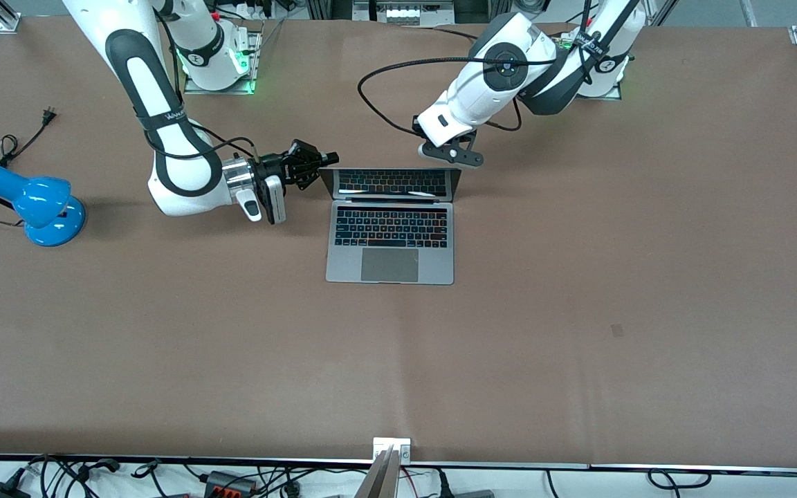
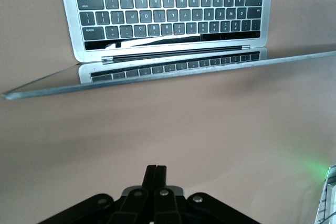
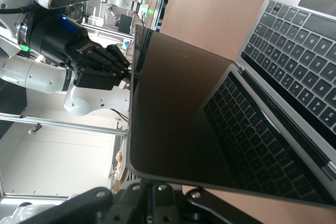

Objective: Close laptop with both arms from behind
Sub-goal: 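Position both grippers behind the raised laptop screen edge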

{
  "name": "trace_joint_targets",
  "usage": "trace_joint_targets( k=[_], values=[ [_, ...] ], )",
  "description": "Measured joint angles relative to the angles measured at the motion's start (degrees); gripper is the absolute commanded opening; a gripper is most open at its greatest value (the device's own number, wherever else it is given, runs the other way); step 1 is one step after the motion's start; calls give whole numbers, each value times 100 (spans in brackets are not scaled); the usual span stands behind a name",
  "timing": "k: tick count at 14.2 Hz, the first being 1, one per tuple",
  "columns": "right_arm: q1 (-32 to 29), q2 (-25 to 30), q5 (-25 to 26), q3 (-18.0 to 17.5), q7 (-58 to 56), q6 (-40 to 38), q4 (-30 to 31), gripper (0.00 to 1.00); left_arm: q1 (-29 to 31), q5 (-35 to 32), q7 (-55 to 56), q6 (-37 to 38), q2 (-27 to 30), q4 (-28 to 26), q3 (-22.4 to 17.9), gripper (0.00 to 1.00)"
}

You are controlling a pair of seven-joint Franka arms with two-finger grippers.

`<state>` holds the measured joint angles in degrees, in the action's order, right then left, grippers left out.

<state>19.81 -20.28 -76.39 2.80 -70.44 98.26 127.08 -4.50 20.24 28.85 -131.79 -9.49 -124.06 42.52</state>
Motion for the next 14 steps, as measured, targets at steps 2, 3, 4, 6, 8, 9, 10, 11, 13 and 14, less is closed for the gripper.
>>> trace_joint_targets(
  k=[2,3,4,6,8,9,10,11,13,14],
  values=[
    [13,-8,0,0,5,71,-1,0,0,0,0,-8,0,7,0,0],
    [16,-11,0,0,31,99,-1,0,0,0,0,-28,-5,7,0,0],
    [19,-12,0,-1,120,117,-4,0,-1,0,-3,-114,-21,8,0,0],
    [19,-10,0,2,517,116,-28,0,-4,0,-9,-417,-114,23,0,0],
    [16,25,0,29,1112,103,-61,0,-4,0,-13,-737,-246,49,0,0],
    [11,64,9,43,1453,102,-63,0,-4,-9,-35,-888,-316,62,-1,0],
    [10,106,53,55,1801,102,-65,0,-3,-42,-105,-1014,-377,74,-1,0],
    [9,153,167,68,2160,111,-68,0,0,-120,-160,-1087,-430,84,-5,0],
    [8,276,605,86,2909,266,-98,0,7,-261,-224,-1138,-499,116,-12,0],
    [8,370,909,88,3293,396,-122,0,7,-302,-242,-1149,-525,133,-12,0]
  ],
)
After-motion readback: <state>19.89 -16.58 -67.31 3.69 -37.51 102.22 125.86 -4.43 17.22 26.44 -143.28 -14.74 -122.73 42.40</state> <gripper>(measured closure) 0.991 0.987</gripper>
